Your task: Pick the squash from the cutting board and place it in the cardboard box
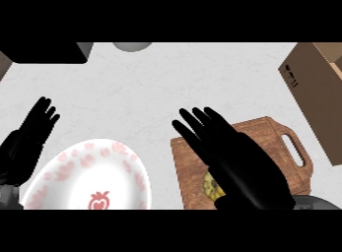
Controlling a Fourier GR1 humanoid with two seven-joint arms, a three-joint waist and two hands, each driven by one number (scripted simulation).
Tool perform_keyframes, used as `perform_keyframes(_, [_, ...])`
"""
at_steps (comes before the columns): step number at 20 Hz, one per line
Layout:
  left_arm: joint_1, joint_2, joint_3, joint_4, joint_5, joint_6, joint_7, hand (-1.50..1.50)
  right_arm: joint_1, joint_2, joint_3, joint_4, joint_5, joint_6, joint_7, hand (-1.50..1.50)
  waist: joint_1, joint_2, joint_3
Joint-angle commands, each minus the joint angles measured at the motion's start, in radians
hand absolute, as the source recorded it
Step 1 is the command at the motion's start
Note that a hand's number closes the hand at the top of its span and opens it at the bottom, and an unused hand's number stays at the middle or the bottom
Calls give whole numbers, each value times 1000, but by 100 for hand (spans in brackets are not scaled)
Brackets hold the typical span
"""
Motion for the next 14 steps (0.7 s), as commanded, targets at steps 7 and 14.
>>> perform_keyframes(7, [-22, 20, 19, 19, 24, -35, 26, 0, -156, 136, 268, 130, 107, 534, 493, -150, 8, 4, -4])
perform_keyframes(14, [-19, 8, 31, 17, 24, -24, 22, 0, -142, 361, 249, 349, 81, 681, 665, -150, -1, 6, 1])
